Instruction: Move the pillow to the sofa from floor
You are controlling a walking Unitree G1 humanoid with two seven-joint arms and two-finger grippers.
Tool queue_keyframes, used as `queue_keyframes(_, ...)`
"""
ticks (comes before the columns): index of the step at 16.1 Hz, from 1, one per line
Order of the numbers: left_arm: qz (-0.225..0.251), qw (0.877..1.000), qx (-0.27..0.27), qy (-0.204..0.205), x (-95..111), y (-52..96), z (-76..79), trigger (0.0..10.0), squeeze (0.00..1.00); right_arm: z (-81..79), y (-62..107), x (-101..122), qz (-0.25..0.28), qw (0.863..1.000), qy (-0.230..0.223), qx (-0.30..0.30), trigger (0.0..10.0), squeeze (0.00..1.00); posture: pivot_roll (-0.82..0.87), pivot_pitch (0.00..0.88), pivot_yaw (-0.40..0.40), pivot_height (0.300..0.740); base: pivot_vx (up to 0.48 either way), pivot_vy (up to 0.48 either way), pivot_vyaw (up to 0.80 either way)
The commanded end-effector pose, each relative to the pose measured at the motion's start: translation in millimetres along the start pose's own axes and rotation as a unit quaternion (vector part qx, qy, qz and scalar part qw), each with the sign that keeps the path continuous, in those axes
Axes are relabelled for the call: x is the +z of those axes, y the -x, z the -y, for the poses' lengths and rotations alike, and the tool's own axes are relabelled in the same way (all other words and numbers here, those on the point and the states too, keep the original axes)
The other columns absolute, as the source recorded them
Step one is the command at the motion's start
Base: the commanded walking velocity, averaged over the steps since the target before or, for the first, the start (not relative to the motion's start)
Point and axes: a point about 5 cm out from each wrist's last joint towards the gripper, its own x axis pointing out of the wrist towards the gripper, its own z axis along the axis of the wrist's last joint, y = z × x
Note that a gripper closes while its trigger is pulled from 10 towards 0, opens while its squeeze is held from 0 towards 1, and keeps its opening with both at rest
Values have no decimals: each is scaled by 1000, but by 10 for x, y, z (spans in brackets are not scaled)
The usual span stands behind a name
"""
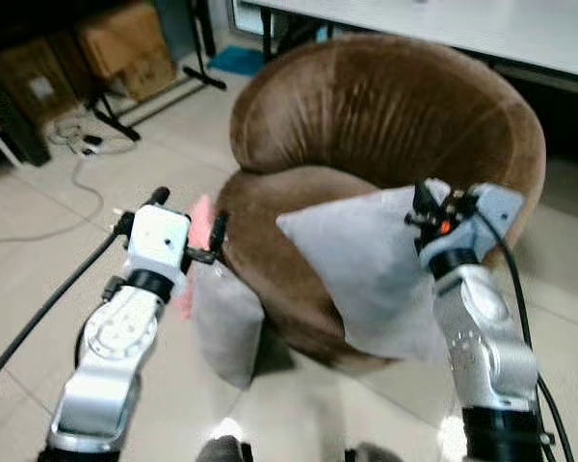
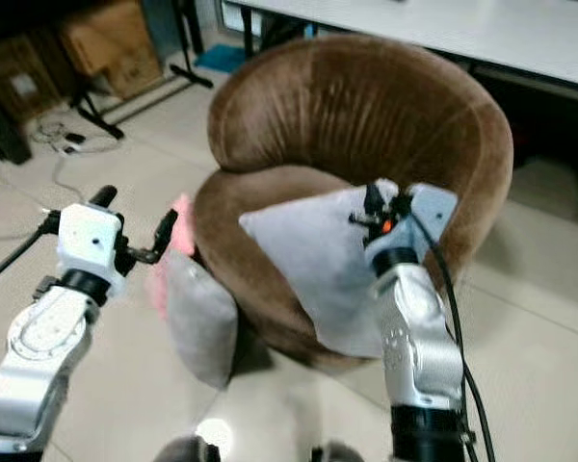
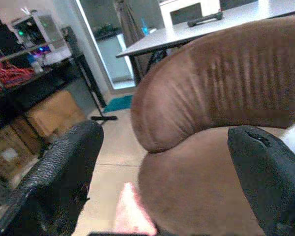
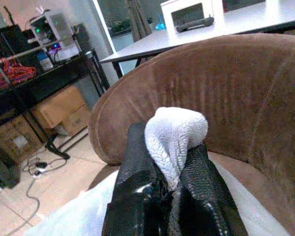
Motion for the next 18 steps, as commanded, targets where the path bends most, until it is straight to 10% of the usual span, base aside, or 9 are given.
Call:
queue_keyframes(1, -3, 1000, -3, -11, -29, -5, -35, 10000, 0, -48, -1, 75, 24, 1000, 11, 17, 0, 0, 24, 0, 27, 740, 0, 0, 0)
queue_keyframes(6, 2, 1000, 4, -2, -6, 0, 8, 10000, 0, 153, 55, 28, 31, 998, -1, -58, 0, 0, 40, 0, 5, 740, 0, 0, 0)
queue_keyframes(7, -4, 1000, -9, 4, -30, -27, 56, 10000, 0, 91, 22, -26, 5, 999, 11, -47, 10000, 0, 34, 0, 15, 740, 0, 0, 0)
queue_keyframes(13, -23, 1000, -3, -11, -110, -101, 18, 10000, 0, -64, -66, -61, -10, 998, 56, 24, 10000, 0, 36, 0, 29, 740, 0, 0, 0)
queue_keyframes(18, -23, 1000, -1, -19, -128, -117, 39, 10000, 0, -82, -65, -95, -31, 998, -15, 52, 10000, 0, 40, 0, -4, 740, 0, 0, 0)
